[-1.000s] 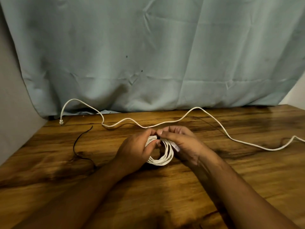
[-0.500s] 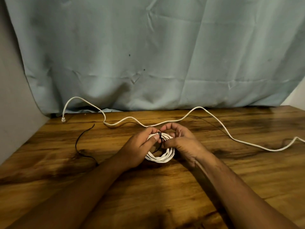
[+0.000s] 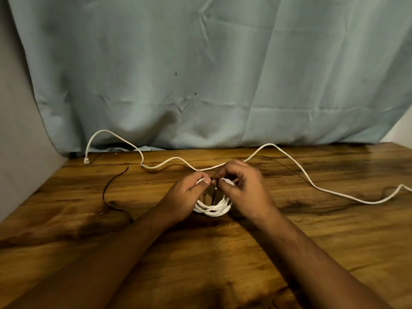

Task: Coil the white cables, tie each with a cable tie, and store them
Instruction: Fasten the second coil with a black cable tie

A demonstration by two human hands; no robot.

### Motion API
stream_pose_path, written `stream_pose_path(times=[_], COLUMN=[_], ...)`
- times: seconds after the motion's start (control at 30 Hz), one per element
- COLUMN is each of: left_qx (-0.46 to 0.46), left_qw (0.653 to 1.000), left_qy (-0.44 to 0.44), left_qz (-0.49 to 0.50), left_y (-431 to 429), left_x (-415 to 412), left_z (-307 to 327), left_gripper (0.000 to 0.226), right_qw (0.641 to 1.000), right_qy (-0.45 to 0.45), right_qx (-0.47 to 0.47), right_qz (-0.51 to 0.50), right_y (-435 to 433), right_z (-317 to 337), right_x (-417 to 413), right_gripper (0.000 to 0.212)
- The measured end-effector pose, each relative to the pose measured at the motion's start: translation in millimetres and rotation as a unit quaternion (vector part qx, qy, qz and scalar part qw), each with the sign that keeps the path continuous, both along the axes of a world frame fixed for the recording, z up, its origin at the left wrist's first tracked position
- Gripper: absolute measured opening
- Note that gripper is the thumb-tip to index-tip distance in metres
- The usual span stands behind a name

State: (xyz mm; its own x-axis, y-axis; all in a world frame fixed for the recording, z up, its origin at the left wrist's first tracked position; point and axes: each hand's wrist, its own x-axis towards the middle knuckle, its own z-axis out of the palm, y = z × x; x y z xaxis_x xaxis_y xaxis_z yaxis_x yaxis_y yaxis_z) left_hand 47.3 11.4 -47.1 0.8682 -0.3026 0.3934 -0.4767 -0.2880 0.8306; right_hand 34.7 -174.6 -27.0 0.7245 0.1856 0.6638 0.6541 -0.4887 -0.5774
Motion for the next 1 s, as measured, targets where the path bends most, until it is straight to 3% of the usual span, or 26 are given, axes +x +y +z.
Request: stream_pose_path(times=[0.23,0.4,0.47,0.53,0.67,0.83,1.0], left_qx=[0.058,0.157,0.209,0.253,0.275,0.266,0.251], left_qw=[0.996,0.981,0.967,0.95,0.932,0.907,0.911], left_qy=[-0.04,-0.083,-0.112,-0.14,-0.203,-0.303,-0.308], left_qz=[0.045,0.075,0.094,0.114,0.12,0.123,0.112], left_y=[-6.1,-1.4,1.2,2.3,-0.9,-4.0,-9.0], left_x=[0.3,1.0,-0.8,-2.8,-6.8,-13.4,-18.7], left_z=[-1.1,-2.8,-4.7,-6.3,-4.1,-0.1,2.3], left_gripper=[0.031,0.037,0.039,0.039,0.034,0.036,0.033], right_qw=[0.995,0.982,0.989,0.994,0.973,0.919,0.844], right_qy=[-0.047,-0.061,-0.012,0.078,0.209,0.302,0.434], right_qx=[-0.088,-0.175,-0.146,-0.074,0.062,0.216,0.277], right_qz=[-0.019,-0.031,-0.024,-0.001,0.079,0.134,0.149], right_y=[-6.5,-11.0,-9.6,-10.3,-18.3,-17.1,-21.1], right_z=[7.3,13.0,10.9,9.7,13.8,11.9,11.6], right_x=[-0.8,-5.7,-4.3,-0.4,0.3,-3.6,-1.2], right_gripper=[0.002,0.008,0.005,0.014,0.031,0.021,0.009])
